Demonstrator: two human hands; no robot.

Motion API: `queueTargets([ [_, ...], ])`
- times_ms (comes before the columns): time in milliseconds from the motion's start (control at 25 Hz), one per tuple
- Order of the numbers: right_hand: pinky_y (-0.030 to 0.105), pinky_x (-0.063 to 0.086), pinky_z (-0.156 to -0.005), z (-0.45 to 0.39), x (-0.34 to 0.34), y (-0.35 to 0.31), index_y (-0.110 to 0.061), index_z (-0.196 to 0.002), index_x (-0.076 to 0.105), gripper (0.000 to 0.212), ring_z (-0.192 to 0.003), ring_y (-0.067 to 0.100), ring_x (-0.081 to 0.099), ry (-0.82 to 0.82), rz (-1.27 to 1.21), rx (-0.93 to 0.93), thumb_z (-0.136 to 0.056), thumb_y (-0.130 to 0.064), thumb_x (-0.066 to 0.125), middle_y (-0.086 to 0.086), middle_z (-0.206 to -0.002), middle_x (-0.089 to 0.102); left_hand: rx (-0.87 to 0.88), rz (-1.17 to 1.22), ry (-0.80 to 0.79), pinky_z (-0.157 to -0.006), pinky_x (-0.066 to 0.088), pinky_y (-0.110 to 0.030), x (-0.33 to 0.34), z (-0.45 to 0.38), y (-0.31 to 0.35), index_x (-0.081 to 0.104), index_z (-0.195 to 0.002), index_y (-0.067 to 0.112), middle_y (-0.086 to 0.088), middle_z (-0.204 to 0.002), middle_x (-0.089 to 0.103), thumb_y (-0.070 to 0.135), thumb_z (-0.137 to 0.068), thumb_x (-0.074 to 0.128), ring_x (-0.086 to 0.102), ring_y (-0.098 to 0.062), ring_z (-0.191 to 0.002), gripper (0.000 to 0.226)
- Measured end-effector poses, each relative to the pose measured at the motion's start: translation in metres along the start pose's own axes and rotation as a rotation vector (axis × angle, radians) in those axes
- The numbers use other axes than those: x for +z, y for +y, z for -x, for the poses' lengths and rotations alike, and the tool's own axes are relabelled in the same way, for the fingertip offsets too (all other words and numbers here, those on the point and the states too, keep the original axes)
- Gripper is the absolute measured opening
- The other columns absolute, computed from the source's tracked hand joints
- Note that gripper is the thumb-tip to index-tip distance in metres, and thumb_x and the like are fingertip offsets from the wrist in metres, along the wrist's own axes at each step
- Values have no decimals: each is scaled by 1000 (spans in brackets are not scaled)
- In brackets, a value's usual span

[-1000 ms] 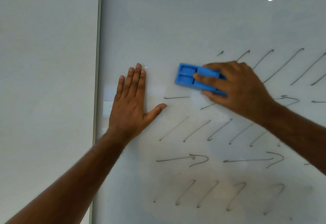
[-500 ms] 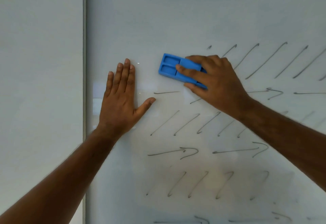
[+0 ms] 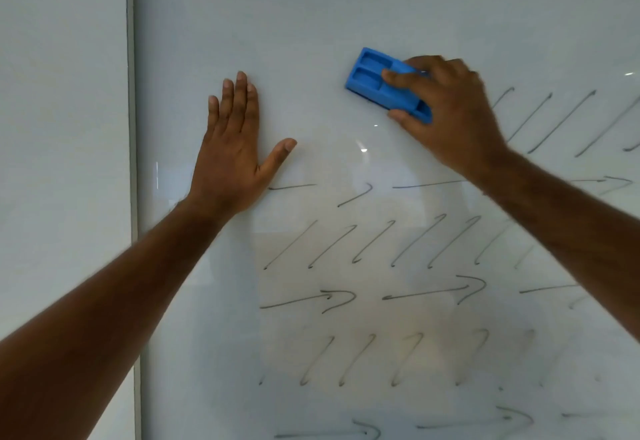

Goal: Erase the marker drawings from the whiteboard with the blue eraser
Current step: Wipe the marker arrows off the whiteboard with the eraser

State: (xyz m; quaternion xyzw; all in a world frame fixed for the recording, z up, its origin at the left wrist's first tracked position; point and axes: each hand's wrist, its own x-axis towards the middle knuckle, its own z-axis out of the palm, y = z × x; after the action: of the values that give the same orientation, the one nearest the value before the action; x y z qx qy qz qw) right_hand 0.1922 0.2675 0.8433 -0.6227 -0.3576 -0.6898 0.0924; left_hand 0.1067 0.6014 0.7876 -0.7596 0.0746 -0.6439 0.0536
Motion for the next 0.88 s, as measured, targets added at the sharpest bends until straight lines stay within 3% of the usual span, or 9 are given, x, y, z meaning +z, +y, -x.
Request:
queueTargets([
  [200, 50, 48, -88, 27, 16, -31, -29, -148, 56, 50, -111, 33, 59, -7, 5, -195, -100, -40, 64, 8, -144, 58, -35, 8, -21, -138, -6, -43, 1, -21, 8, 2, -173, 2, -15, -183, -5, 79, -104, 12, -8, -30, -170, 104],
  [360, 47, 46, -88, 70, -3, 5, -29, -150, 54, 49, -111, 31, 59, -58, 36, -296, -103, -39, 62, 9, -145, 58, -46, 12, -40, -135, -11, -38, 1, -21, 9, 0, -173, 4, -13, -183, -8, 77, -104, 18, -11, -28, -169, 102],
  [520, 48, 45, -87, 78, -28, 60, -29, -152, 51, 48, -110, 32, 58, -61, 102, -254, -107, -47, 50, 11, -144, 57, -84, 32, -49, -134, -14, -40, 4, -24, 17, -3, -172, 2, -15, -182, -12, 83, -100, 18, -15, -31, -168, 110],
  [640, 49, 45, -91, 55, -28, 74, -30, -149, 54, 48, -113, 32, 57, 0, 75, -123, -104, -47, 55, 8, -143, 57, -90, 0, -19, -133, -16, -39, 10, -33, 28, -3, -172, -1, -19, -181, -12, 80, -101, 19, -15, -35, -168, 110],
  [760, 48, 44, -93, 19, -12, 52, -33, -148, 57, 50, -116, 31, 57, 72, 19, -6, -100, -45, 61, 4, -141, 59, -66, 3, 19, -133, -16, -38, 17, -52, 42, -1, -171, -3, -21, -181, -10, 73, -104, 19, -13, -36, -168, 103],
  [880, 46, 45, -88, 11, 6, 17, -31, -146, 60, 49, -112, 31, 59, 90, -7, -85, -98, -42, 64, 6, -140, 61, -22, -42, 34, -134, -14, -40, 21, -59, 42, 0, -171, -2, -21, -181, -8, 68, -107, 20, -11, -36, -168, 97],
])
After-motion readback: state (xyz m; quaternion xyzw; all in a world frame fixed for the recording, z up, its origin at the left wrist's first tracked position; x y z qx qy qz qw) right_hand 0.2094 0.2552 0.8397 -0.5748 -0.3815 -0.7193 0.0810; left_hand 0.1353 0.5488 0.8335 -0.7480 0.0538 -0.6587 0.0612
